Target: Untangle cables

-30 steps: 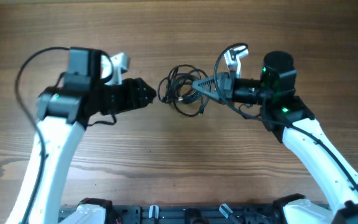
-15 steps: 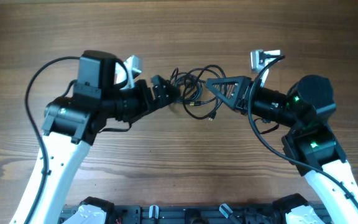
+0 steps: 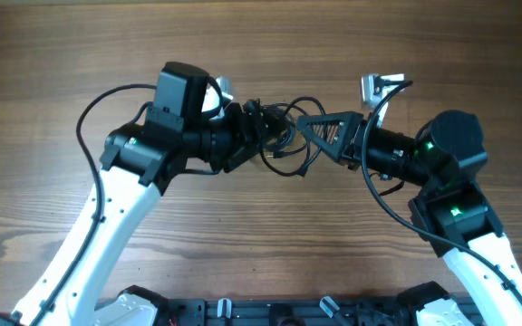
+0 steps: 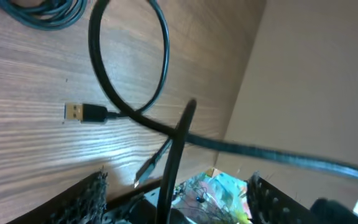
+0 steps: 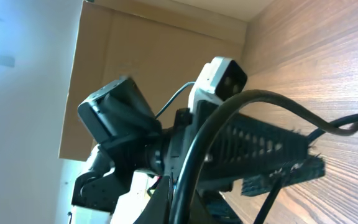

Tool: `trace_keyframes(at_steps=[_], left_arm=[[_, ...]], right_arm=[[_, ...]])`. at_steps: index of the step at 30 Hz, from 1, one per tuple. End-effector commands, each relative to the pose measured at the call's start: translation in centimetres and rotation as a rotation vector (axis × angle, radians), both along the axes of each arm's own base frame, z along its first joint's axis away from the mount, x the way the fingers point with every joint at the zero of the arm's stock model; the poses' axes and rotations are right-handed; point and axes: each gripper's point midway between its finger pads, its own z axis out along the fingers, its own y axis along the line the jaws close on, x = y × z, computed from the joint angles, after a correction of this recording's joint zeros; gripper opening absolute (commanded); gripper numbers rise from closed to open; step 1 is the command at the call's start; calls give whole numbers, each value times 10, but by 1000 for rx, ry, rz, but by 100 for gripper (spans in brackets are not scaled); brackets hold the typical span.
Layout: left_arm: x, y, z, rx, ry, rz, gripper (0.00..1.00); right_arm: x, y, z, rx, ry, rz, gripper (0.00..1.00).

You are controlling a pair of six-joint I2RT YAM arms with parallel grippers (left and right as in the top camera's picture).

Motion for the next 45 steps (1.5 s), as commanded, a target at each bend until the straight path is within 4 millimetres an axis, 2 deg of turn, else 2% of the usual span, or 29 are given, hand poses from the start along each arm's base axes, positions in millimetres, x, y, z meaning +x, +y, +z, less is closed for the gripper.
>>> trace_keyframes(at_steps=[1,3,4,6,9,12,14,15,17,19,21,23,24,26,27,28,29,30,31,33,36,38,40,42,44,45], left_arm=[[9,-6,-3,-10,13,6,67],[11,-4,-5,-1,10,15,66],[15,-1,-7,22,-3,39,53],[23,6,-12,67,-23,82,46],[23,7,-12,69,-23,84,40],[25,9,-12,70,-24,90,25],[30,16,-12,72,-27,110,7],[33,21,-12,72,-27,125,4],[41,34,-12,89,-58,135,4],[42,49,-16,118,-61,145,4],[38,76,-30,196,3,213,4],[38,84,-30,232,-7,239,4],[39,84,-21,221,-46,239,4],[38,85,27,165,-233,249,4],[33,86,54,132,-328,262,4],[26,88,71,111,-385,269,4],[19,94,91,104,-457,298,4],[12,106,108,119,-526,354,4],[7,120,119,149,-572,418,4],[-4,156,137,233,-653,587,4],[-17,192,143,333,-679,745,5],[-22,198,139,361,-668,766,10],[-23,196,130,374,-633,742,15],[-21,191,121,376,-602,710,16],[-23,179,112,355,-565,648,36],[-25,176,108,353,-545,628,41]], right_arm=[[1,1,9,11,-28,-5,5],[1,1,10,9,-41,-6,5],[1,0,10,3,-54,-6,5],[1,1,10,3,-55,-5,5],[1,1,9,2,-53,-5,5],[1,1,9,-3,-61,-5,5],[1,1,7,-23,-90,-3,5],[2,0,4,-30,-76,-11,5],[13,-6,-10,-91,-80,-83,5],[27,-19,-35,-198,-53,-187,5],[41,-41,-66,-360,-35,-313,5],[43,-48,-77,-423,-32,-343,5],[42,-48,-76,-433,-49,-338,5],[40,-49,-69,-423,-74,-341,5],[37,-47,-60,-399,-103,-330,5],[33,-43,-48,-365,-142,-309,5],[26,-35,-28,-309,-211,-265,5],[21,-32,-18,-274,-233,-245,5],[21,-32,-17,-268,-230,-247,5],[26,-39,-28,-306,-191,-288,4],[41,-64,-53,-409,-100,-442,5],[46,-75,-61,-448,-72,-510,5],[46,-66,-45,-378,-104,-479,5],[45,-57,-20,-303,-192,-446,5],[47,-56,0,-232,-229,-463,5],[47,-55,6,-206,-237,-463,5]])
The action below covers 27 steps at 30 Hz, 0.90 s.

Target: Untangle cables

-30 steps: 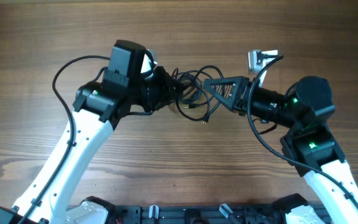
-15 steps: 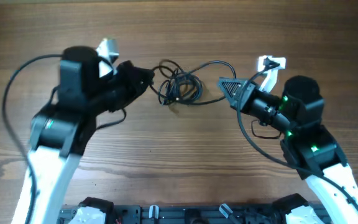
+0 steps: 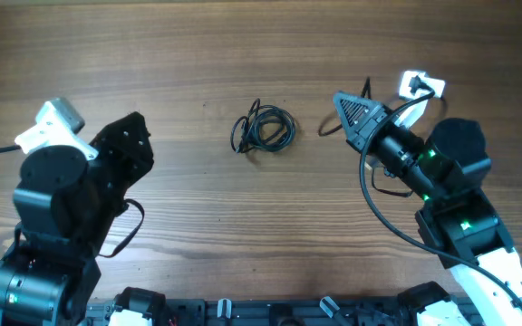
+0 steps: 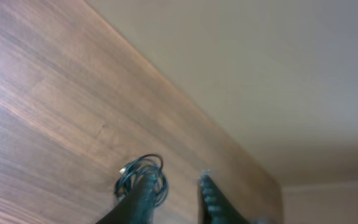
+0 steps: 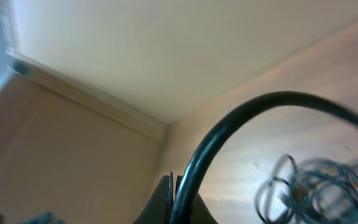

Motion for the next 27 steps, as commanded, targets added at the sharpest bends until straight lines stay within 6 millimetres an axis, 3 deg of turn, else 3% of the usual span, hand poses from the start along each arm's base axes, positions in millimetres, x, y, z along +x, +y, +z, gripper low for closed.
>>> trace_keyframes(at_steps=[1,4,5,10,13,17,19,23,27], left_arm=[[-4,-12,-9,-13,53,-74,47],[-3,-35,-22,-62,120,-187,98],[-1,-44,-24,-83,136,-229,100],[22,-68,-56,-229,304,-246,100],[34,-123,-66,-399,405,-480,100],[40,-155,-100,-594,651,-475,99],[43,-169,-107,-662,719,-497,90],[44,-194,-99,-721,715,-621,84],[40,-207,-94,-746,730,-631,60]], right_arm=[[-6,7,23,96,-27,48,5],[-18,20,40,226,3,148,5],[-22,24,46,254,5,185,5],[-41,39,50,317,67,320,5],[-45,42,50,330,89,351,5],[-42,45,45,328,107,365,5],[-42,47,43,328,115,376,5],[-41,50,40,324,127,391,5],[-38,52,34,324,150,399,5]])
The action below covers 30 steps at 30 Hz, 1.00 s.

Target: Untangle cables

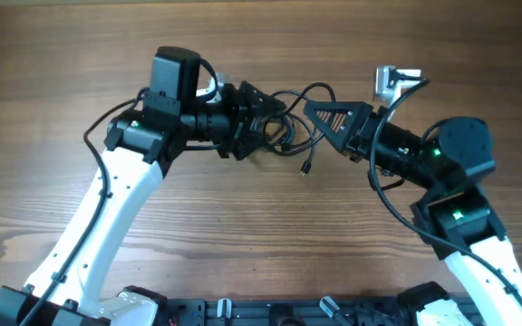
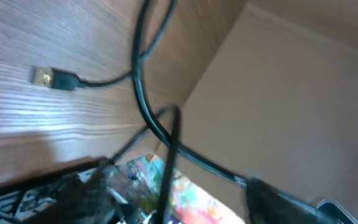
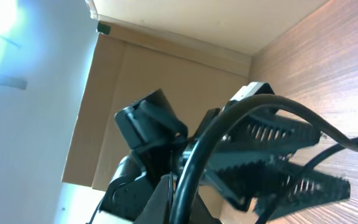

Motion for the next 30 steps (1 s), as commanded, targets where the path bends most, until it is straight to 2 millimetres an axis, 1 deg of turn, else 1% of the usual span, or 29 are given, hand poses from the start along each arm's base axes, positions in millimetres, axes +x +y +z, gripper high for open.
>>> trace_keyframes(at_steps=[1,2,4,5,7,9,10,11,12,13,14,15,16,18,19,20,22,23,24,25,26,27,28,29,30], left_arm=[[-2,-12,12,-53,-2,-23,57],[2,-13,15,-59,-26,-21,56],[8,-11,14,-42,-46,5,40],[11,-9,12,-29,-51,20,35],[13,-8,11,-17,-57,34,21],[19,-4,7,21,-104,45,9],[24,1,3,71,-158,52,8],[28,10,-8,147,-191,68,7],[29,23,-22,236,-181,95,5],[29,33,-33,297,-155,123,4],[28,49,-46,379,-114,167,4],[27,58,-52,422,-96,189,4],[28,60,-53,435,-112,179,4],[34,64,-47,430,-153,187,4],[37,65,-42,420,-173,199,4],[43,66,-26,382,-226,215,4],[49,65,15,283,-360,234,4],[51,69,49,227,-469,260,4],[50,75,77,193,-560,291,4],[47,80,97,171,-627,315,4],[42,88,123,149,-711,347,4],[37,97,140,148,-764,391,4],[33,109,151,167,-797,450,5],[28,119,157,185,-810,491,4],[25,124,160,197,-817,515,4]], right_arm=[[-3,4,3,11,3,42,5],[-5,6,5,13,-3,55,5],[-7,6,8,18,-19,68,5],[-7,6,9,20,-25,68,5],[-7,6,9,17,-32,66,5],[1,2,10,-27,-112,9,5],[8,-2,9,-76,-190,-36,4],[17,-9,4,-138,-243,-95,5],[27,-19,-6,-194,-239,-160,5],[37,-29,-19,-240,-198,-226,5],[42,-36,-28,-265,-160,-265,5],[43,-37,-30,-282,-166,-269,5],[43,-37,-30,-286,-171,-269,5],[44,-39,-30,-302,-190,-277,5],[45,-40,-30,-316,-201,-283,5],[46,-41,-32,-336,-215,-291,5],[48,-43,-37,-373,-225,-300,5],[48,-45,-41,-385,-210,-307,4],[47,-45,-44,-389,-199,-302,5],[47,-45,-46,-394,-189,-298,4],[46,-45,-50,-400,-174,-295,5],[46,-45,-53,-406,-161,-292,5],[45,-45,-55,-409,-155,-290,5],[45,-45,-56,-407,-142,-290,5],[45,-45,-57,-408,-138,-289,5]])
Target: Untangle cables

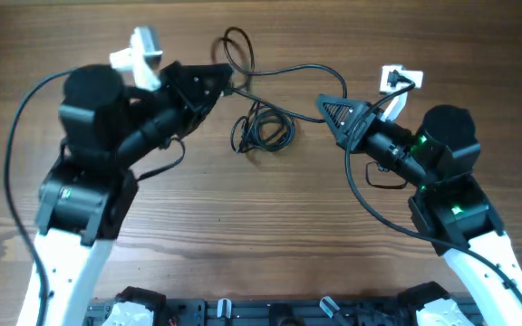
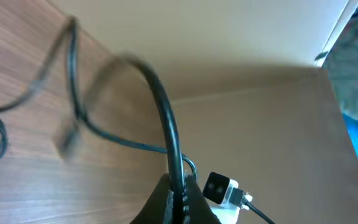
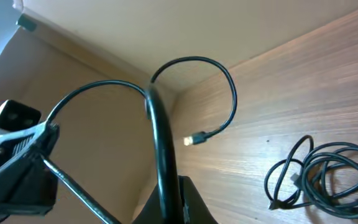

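Note:
A long black cable [image 1: 288, 69] hangs stretched between my two grippers above the wooden table. My left gripper [image 1: 217, 83] is shut on one end of it, where a loose loop [image 1: 236, 41] curls behind. My right gripper [image 1: 326, 104] is shut on it further along. In the right wrist view the cable [image 3: 157, 124] rises from my jaws [image 3: 169, 193] and curves down to a USB plug [image 3: 197, 139]. In the blurred left wrist view, the left gripper [image 2: 179, 190] grips the same cable [image 2: 163, 118]. A second cable lies as a coiled bundle [image 1: 263, 131] on the table between the grippers, also seen as a coil [image 3: 328, 174] in the right wrist view.
The wooden table [image 1: 243, 235] fills the overhead view. The left arm's body [image 1: 89, 154] covers the left side and the right arm [image 1: 447, 190] the right. Each arm's own black lead loops beside it, as does the right one [image 1: 370, 199].
Both grippers were close together at the tangle in the middle. Now the left gripper is back at the upper left, one cable spans the two grippers, and the coil lies apart below it.
At first both grippers met at the tangle mid-table. Then the arms stood apart, the left far to the left, a coil lying alone. Then both were at the bundle again. Now one cable is held out between them, separate from the coil.

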Tool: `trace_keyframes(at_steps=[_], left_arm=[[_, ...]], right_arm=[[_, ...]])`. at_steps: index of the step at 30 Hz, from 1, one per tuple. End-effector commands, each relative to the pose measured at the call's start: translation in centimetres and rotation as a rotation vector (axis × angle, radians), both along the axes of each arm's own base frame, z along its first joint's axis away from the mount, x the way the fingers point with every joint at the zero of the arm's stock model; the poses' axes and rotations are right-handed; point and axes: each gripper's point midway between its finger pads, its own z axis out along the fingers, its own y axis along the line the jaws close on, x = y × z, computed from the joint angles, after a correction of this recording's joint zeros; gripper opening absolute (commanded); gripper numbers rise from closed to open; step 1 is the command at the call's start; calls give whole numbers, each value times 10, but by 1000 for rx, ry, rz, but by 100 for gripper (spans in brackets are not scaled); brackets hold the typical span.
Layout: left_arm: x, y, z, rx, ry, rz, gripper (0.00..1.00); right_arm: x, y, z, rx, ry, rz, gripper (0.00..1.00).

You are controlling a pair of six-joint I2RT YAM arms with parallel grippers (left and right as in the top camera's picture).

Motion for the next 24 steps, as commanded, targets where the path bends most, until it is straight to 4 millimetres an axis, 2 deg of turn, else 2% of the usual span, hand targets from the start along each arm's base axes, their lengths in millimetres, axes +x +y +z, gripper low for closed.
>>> trace_keyframes(at_steps=[1,5,8,9,10,11,13,15,16,18,19,21,24], left_arm=[[0,67,41,39,-149,320,6],[2,73,53,28,-196,361,4],[2,73,83,-17,-311,364,4],[0,73,87,-22,-325,365,4],[-2,73,86,-20,-321,365,5],[-5,74,76,-4,-278,363,6],[-9,75,44,44,-154,358,11],[-16,76,5,103,-1,349,23],[-20,73,-12,123,69,327,43],[-25,63,-25,123,129,262,86],[-29,54,-33,115,169,204,100],[-32,51,-44,122,221,181,100],[-36,52,-60,145,288,179,100]], right_arm=[[3,-10,-7,-32,10,-34,5],[-14,6,-4,38,65,90,5],[-16,4,-15,36,128,78,5],[-14,3,-15,32,129,65,5],[-10,-1,-16,27,125,35,5],[-5,-5,-14,23,111,1,5],[3,-9,0,36,41,-40,5],[12,-13,24,97,-32,-87,5],[15,-16,33,126,-53,-111,5],[19,-20,44,153,-90,-140,5],[22,-25,50,169,-105,-172,5],[26,-32,59,174,-127,-202,5],[30,-51,85,176,-156,-255,5]])
